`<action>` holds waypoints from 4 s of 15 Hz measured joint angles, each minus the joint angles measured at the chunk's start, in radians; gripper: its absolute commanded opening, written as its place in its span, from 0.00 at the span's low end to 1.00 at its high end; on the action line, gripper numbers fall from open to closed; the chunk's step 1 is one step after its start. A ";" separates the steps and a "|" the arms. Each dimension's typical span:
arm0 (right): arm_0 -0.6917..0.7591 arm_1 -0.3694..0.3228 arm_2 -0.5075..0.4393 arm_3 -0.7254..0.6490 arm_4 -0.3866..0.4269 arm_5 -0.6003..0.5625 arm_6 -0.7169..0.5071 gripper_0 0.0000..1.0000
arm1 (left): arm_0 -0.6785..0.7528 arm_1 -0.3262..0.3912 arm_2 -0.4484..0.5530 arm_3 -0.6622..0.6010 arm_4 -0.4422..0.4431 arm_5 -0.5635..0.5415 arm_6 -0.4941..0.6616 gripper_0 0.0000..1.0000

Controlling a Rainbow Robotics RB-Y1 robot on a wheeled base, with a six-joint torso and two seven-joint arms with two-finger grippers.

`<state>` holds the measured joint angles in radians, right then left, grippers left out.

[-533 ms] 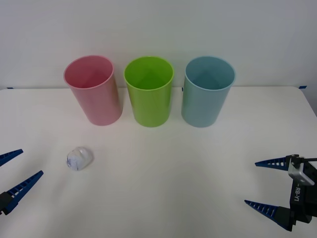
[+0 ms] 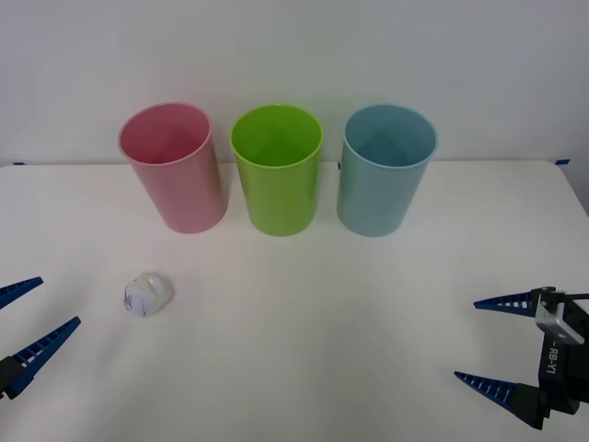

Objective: Put cans in the blue bin and PET bottles in the pink bin and trash in the green bin.

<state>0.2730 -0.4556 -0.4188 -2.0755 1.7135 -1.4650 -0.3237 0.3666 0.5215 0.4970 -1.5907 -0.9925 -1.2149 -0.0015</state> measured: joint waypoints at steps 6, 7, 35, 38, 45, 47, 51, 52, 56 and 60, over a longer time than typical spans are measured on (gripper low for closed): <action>0.000 0.000 0.000 0.000 0.000 0.000 0.000 1.00 | 0.000 0.000 0.000 0.000 0.000 0.000 0.000 1.00; 0.000 0.000 0.000 0.000 0.000 0.000 0.000 1.00 | 0.000 0.000 0.000 0.000 0.000 0.000 0.000 1.00; 0.000 0.000 0.000 0.000 0.000 0.000 0.000 1.00 | 0.106 0.343 -0.434 -0.267 -0.261 0.911 0.651 1.00; 0.000 0.000 0.000 0.000 0.000 0.000 0.000 1.00 | 0.103 0.411 -0.495 -0.282 -0.290 0.998 0.757 1.00; 0.000 0.000 0.000 0.000 0.000 0.000 0.000 1.00 | 0.045 0.748 -0.724 -0.370 -0.286 1.145 1.037 1.00; 0.000 0.000 0.000 0.000 0.000 0.000 0.000 1.00 | -0.013 0.811 -0.782 -0.359 -0.280 1.144 1.066 1.00; 0.000 0.000 0.000 0.000 0.000 0.000 0.000 1.00 | -0.156 0.941 -0.943 -0.327 -0.246 1.135 1.092 1.00; 0.000 0.000 0.000 0.000 0.000 0.000 0.000 1.00 | -0.214 0.968 -1.005 -0.320 -0.233 1.121 1.100 1.00; 0.000 0.000 0.000 0.000 0.000 0.000 0.000 1.00 | -0.353 0.975 -1.127 -0.289 -0.216 1.060 1.106 1.00; 0.000 0.000 0.000 0.000 0.000 0.000 0.000 1.00 | -0.410 0.950 -1.133 -0.263 -0.285 0.983 1.108 1.00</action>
<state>0.2730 -0.4556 -0.4188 -2.0755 1.7134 -1.4650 -0.3236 -0.0436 1.4712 -0.6356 -1.8534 -1.2772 -0.2317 1.1062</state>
